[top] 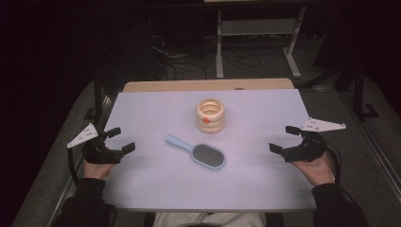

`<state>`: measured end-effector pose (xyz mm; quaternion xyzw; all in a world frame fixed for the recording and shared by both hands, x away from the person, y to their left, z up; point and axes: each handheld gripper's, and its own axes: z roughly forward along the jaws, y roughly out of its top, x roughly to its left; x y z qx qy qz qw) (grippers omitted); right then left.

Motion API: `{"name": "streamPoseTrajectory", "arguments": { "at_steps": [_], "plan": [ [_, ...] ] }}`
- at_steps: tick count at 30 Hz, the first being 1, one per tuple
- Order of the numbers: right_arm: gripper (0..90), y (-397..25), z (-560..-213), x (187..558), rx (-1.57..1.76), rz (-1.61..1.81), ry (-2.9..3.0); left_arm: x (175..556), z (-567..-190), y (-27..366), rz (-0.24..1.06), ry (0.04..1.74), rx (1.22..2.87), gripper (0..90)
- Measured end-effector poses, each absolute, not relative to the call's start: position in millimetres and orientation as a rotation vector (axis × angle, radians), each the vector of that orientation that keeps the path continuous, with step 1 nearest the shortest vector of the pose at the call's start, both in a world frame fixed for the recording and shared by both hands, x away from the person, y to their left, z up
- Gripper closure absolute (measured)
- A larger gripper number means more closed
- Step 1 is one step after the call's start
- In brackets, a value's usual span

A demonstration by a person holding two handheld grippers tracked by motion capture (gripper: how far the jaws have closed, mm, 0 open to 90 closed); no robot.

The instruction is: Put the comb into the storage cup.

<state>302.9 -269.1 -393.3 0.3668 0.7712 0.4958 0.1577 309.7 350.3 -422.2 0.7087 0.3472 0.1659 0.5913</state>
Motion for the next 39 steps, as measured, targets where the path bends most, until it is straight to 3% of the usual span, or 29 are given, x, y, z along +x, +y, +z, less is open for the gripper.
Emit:
{"name": "streamPoseTrajectory", "arguments": {
  "at_steps": [39],
  "plan": [
    [0.0,-270.1,-396.9,298.6,1.052,1.435,2.218,307.6,-403.7,344.1,0.374,0.746,1.707,0.0]
  ]
}}
